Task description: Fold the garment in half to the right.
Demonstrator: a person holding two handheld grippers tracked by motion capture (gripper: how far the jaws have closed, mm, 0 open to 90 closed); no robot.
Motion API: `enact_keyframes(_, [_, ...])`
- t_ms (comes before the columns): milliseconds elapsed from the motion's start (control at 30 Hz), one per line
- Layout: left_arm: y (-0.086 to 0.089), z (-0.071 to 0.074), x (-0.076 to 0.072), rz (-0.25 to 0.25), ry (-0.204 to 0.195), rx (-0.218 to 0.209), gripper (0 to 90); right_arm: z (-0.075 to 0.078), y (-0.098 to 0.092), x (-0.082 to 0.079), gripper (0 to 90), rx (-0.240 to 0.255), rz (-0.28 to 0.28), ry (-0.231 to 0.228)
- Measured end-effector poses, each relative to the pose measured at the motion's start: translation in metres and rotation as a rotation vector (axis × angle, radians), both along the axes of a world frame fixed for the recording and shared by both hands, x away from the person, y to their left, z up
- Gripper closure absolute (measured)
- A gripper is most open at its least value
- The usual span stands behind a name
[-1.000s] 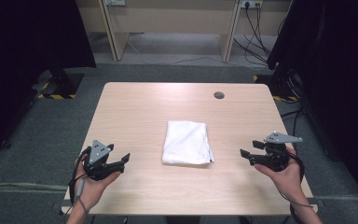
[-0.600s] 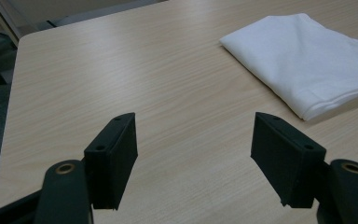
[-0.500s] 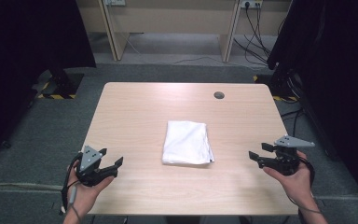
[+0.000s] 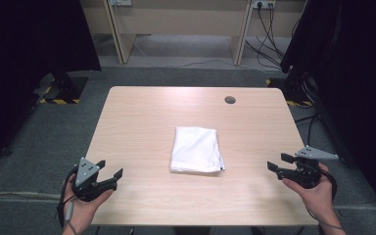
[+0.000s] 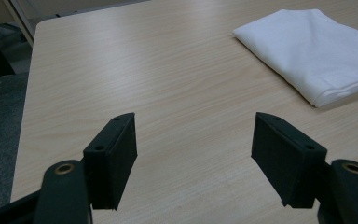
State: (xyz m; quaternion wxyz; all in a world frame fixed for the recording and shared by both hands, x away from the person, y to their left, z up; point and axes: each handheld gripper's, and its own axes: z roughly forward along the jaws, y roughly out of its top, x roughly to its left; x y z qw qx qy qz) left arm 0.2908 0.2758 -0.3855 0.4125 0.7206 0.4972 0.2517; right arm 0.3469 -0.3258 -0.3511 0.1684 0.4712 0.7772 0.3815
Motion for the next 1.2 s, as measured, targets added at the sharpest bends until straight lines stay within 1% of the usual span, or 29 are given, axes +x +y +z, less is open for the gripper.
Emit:
enact_keyframes(267, [0.006,-0.004,-0.002,0.019,0.003,-0.008,30.8,-0.004,-0.005,-0.003,30.9,-0.004,-0.019,-0.003])
enact_keyframes(400, [0.009,-0.009,-0.002,0.030,0.011,-0.012,30.7,-0.006,-0.008,-0.004,30.5,0.001,-0.034,-0.006])
enact_keyframes(567, [0.012,-0.015,-0.001,0.048,0.021,-0.022,30.7,-0.012,-0.012,-0.005,30.1,0.001,-0.051,0.001])
enact_keyframes(600, [0.013,-0.019,0.001,0.055,0.029,-0.028,30.7,-0.013,-0.012,-0.005,30.1,0.001,-0.055,0.003])
enact_keyframes(633, [0.013,-0.019,0.001,0.055,0.029,-0.028,30.6,-0.013,-0.012,-0.005,30.1,0.001,-0.055,0.003])
enact_keyframes(667, [0.013,-0.019,0.001,0.055,0.029,-0.028,30.6,-0.019,-0.016,-0.006,30.1,0.003,-0.069,0.007])
enact_keyframes(733, [0.013,-0.021,0.002,0.057,0.030,-0.033,30.5,-0.019,-0.016,-0.006,29.7,0.003,-0.069,0.007])
enact_keyframes(767, [0.013,-0.021,0.002,0.057,0.030,-0.033,30.5,-0.022,-0.017,-0.006,29.6,0.007,-0.082,0.007])
enact_keyframes(900, [0.012,-0.022,0.003,0.054,0.026,-0.030,30.4,-0.025,-0.019,-0.006,29.3,0.011,-0.093,0.008])
enact_keyframes(933, [0.011,-0.024,0.004,0.063,0.025,-0.033,30.4,-0.027,-0.020,-0.006,29.2,0.007,-0.095,0.014])
enact_keyframes(1000, [0.011,-0.024,0.004,0.063,0.025,-0.033,30.4,-0.029,-0.021,-0.006,29.2,0.006,-0.101,0.015])
enact_keyframes(1033, [0.011,-0.026,0.005,0.060,0.033,-0.036,30.4,-0.029,-0.021,-0.006,29.0,0.006,-0.101,0.015])
enact_keyframes(1200, [0.010,-0.028,0.007,0.059,0.034,-0.035,30.3,-0.032,-0.022,-0.007,28.9,0.010,-0.114,0.016])
